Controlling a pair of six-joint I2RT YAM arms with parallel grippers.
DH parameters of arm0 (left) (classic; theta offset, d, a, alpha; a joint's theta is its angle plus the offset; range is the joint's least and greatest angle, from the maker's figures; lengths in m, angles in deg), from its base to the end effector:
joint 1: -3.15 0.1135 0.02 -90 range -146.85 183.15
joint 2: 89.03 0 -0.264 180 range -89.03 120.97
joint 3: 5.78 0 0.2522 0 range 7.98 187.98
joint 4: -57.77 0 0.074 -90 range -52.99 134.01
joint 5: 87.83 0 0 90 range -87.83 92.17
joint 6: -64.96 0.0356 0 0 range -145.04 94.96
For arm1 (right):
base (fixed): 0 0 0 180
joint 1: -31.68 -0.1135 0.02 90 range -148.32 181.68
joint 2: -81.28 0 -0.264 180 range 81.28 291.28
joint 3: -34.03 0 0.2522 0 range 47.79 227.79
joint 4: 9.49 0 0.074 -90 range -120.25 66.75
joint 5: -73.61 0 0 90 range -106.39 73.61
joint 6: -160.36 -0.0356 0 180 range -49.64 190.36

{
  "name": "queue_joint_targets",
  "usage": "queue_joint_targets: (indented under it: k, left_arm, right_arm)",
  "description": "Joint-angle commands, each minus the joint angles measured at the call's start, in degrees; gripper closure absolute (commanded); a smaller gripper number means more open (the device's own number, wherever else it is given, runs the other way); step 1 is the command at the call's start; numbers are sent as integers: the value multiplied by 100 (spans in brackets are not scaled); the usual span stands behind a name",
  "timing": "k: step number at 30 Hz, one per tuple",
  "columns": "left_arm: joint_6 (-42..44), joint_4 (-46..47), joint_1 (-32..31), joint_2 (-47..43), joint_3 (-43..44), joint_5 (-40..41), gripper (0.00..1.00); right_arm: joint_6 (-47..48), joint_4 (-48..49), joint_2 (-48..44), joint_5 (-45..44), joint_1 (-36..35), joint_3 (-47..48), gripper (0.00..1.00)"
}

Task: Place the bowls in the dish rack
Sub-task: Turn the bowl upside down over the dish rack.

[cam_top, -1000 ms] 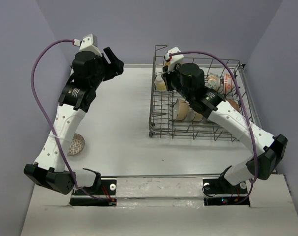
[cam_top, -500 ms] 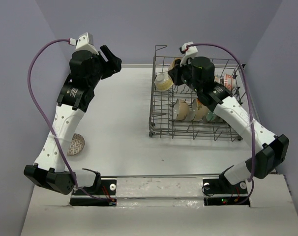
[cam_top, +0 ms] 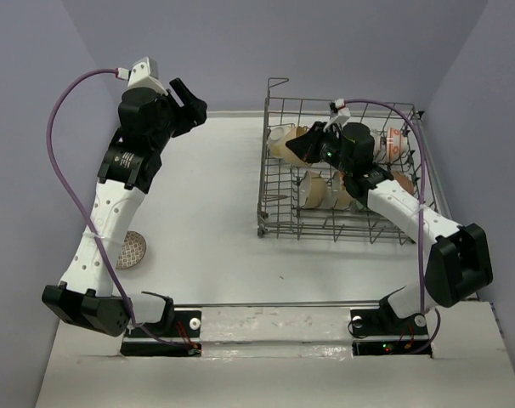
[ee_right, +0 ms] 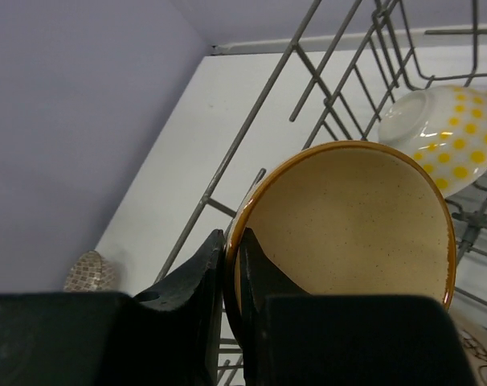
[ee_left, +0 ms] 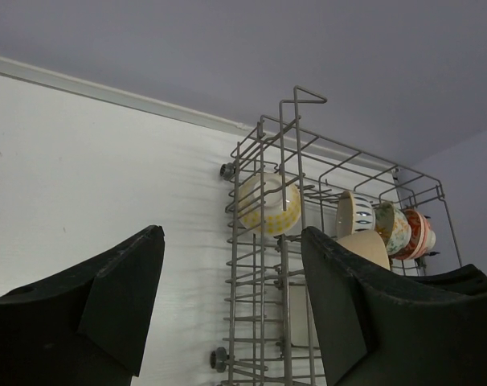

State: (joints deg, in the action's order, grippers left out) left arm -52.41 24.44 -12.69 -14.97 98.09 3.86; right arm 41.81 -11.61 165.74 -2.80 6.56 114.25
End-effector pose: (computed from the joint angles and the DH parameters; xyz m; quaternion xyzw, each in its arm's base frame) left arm 0.2655 -0.0742 0.4860 -0.0832 0.7237 -0.2422 0.6408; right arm 0.3169 0.1578 0.3456 -0.0567 0.7420 0.3776 0.5510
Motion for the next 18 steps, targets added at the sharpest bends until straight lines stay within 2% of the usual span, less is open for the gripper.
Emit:
queue_joint_targets:
  k: [1, 12, 18]
  left_arm:
    - [22, 322, 89, -173, -107, -125, 22]
    - [39, 428, 221, -225, -309, -363, 23]
    - [57, 428, 291, -269, -371, -380, 22]
  right_arm:
    - [-1142, 2227, -167, 443, 95, -281, 99]
    - [-2741, 4125, 632, 522, 148, -994, 99]
    - [-3130, 4487, 1133, 373, 148, -1100, 99]
